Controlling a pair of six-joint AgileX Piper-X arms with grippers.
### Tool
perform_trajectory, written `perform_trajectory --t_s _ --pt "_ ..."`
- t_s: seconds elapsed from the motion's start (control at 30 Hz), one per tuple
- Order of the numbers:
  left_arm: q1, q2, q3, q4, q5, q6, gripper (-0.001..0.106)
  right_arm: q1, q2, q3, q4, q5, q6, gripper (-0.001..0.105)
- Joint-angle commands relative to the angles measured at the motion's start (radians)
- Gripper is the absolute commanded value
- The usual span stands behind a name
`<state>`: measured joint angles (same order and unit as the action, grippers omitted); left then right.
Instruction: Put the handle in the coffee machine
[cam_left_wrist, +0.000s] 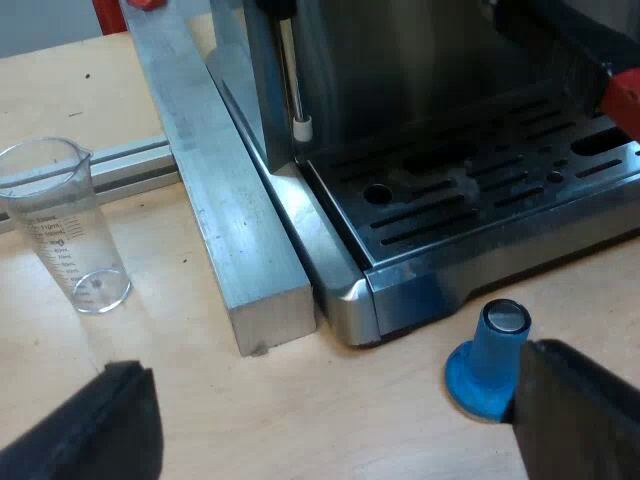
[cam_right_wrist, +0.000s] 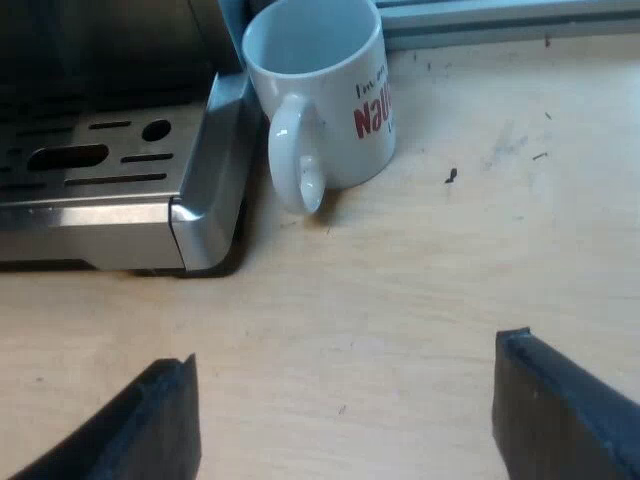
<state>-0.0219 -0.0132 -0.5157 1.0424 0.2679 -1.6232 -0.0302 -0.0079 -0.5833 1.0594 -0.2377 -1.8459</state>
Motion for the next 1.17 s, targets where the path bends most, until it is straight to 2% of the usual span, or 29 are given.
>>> perform_trajectory --t_s 0.03,1.17 --pt "-0.004 -0.134 -0.003 -0.018 -0.019 -0.017 0.073 0.000 -0.045 0.038 -0.007 -0.008 0.012 0.063" --pt "-0.004 -0.140 0.000 -0.023 -0.019 -0.017 0.073 0.000 -0.045 0.050 -0.016 -0.006 0.012 0.063"
